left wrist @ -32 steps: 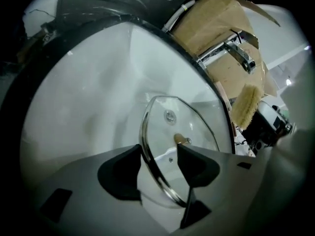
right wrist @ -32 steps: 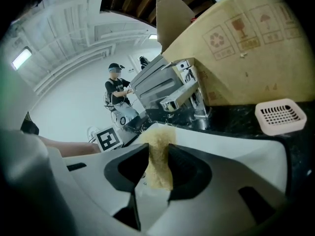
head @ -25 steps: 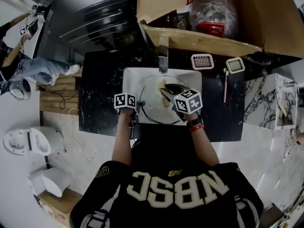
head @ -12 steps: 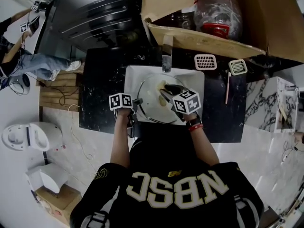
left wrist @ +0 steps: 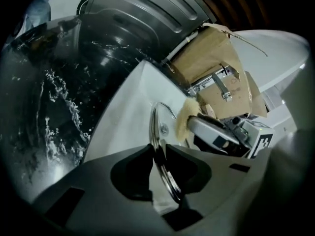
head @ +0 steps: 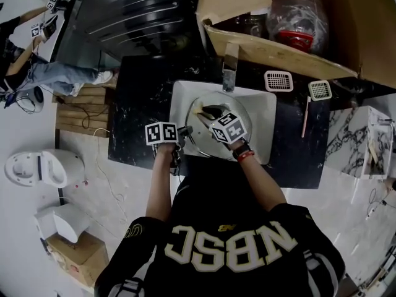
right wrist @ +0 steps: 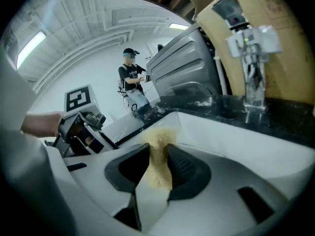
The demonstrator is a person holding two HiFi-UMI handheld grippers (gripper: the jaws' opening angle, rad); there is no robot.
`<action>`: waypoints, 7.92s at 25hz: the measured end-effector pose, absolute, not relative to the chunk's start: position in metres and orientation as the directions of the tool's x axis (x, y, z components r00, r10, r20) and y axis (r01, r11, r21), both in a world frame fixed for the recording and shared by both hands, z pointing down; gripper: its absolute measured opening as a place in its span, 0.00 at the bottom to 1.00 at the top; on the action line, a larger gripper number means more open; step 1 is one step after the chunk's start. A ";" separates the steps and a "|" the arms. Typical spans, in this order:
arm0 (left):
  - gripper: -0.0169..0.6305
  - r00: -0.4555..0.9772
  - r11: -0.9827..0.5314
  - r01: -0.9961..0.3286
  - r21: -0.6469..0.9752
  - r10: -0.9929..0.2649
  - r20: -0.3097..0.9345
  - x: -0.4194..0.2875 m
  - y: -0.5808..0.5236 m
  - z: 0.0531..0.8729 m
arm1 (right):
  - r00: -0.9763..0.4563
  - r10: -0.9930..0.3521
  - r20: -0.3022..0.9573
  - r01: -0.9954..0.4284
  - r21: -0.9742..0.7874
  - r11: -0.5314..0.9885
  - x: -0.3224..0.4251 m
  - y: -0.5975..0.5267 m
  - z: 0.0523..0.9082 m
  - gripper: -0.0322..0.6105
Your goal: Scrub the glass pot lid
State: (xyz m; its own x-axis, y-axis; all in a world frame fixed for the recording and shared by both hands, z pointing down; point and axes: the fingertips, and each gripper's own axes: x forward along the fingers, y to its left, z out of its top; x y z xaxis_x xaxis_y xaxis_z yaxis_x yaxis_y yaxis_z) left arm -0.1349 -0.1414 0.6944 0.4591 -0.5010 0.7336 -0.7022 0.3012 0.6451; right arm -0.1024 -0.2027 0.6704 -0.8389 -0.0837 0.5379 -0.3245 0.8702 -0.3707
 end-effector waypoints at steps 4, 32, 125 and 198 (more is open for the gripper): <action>0.17 0.475 0.281 -0.696 0.660 -0.510 0.718 -0.133 -0.139 0.691 | -0.801 -0.024 0.599 -0.262 -0.314 0.913 -0.126 -0.196 0.690 0.22; 0.19 0.496 0.230 -0.723 0.652 -0.484 0.721 -0.131 -0.136 0.689 | -0.463 -0.251 0.850 -0.499 -0.016 0.866 -0.028 -0.294 0.802 0.19; 0.18 0.544 0.288 -0.618 0.732 -0.516 0.662 -0.141 -0.134 0.685 | -0.429 -0.117 0.896 -0.480 -0.116 0.870 -0.025 -0.280 0.808 0.17; 0.18 0.529 0.255 -0.663 0.704 -0.506 0.681 -0.137 -0.130 0.681 | -0.581 -0.115 0.806 -0.462 -0.211 0.862 -0.089 -0.249 0.771 0.17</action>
